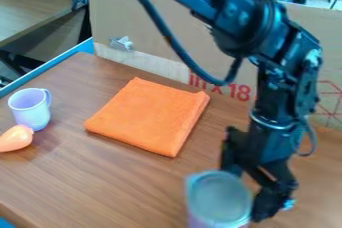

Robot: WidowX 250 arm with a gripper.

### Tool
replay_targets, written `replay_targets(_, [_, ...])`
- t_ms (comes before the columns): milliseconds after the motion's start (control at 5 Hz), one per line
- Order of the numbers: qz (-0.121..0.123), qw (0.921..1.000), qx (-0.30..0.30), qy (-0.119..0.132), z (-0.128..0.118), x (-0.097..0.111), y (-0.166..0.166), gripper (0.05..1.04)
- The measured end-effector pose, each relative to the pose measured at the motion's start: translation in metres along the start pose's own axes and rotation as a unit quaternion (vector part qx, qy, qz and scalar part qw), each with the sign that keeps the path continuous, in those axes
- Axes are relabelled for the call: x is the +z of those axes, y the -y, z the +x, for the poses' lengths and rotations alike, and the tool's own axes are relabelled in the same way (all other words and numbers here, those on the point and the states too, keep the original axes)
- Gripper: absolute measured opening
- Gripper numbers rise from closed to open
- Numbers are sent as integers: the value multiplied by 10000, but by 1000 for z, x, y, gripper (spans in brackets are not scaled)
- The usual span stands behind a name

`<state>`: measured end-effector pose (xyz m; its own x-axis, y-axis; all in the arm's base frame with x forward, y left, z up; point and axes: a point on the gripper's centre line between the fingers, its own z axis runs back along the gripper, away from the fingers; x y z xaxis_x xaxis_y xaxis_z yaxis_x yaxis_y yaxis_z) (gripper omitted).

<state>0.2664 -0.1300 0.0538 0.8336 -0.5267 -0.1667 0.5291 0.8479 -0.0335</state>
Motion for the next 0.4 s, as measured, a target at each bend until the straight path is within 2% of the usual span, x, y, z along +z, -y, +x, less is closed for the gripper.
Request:
replay_targets(200, [-92, 9992, 171, -343, -46, 2, 1, 1000])
replay_targets(400, [-279, 9973, 423, -529, -71, -1, -3, 1000])
